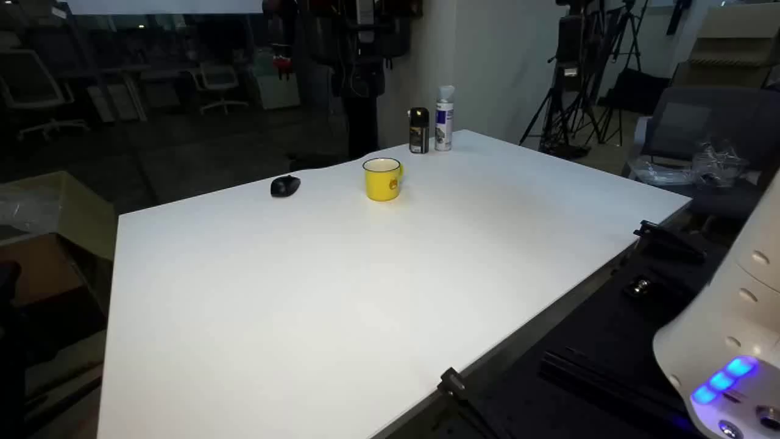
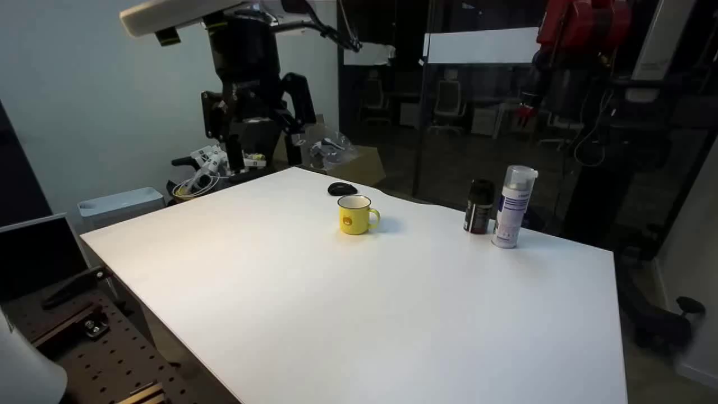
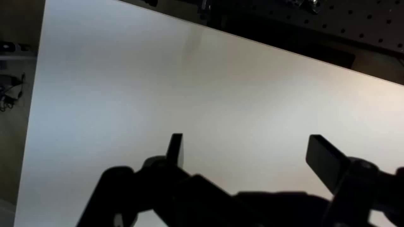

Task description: Move the yellow mug to the left

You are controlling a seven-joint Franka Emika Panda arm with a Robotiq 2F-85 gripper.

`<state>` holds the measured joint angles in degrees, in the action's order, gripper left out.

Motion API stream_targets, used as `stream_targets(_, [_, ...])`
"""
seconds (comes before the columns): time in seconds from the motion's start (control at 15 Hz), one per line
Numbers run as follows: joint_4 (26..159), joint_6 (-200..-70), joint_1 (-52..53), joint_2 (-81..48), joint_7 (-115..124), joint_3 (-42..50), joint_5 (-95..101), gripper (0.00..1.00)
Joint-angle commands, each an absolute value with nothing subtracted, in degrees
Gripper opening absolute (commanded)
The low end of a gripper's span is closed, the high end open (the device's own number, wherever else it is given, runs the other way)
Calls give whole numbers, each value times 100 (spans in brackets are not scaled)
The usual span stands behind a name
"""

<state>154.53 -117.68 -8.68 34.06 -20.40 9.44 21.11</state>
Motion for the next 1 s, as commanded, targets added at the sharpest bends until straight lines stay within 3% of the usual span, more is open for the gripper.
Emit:
stream_targets(0.0, [15445,-11749,-829,3410,-2024,976,2127,100])
stream_targets(0.93, [15465,-11991,-831,3410,-1875,978,2087,100])
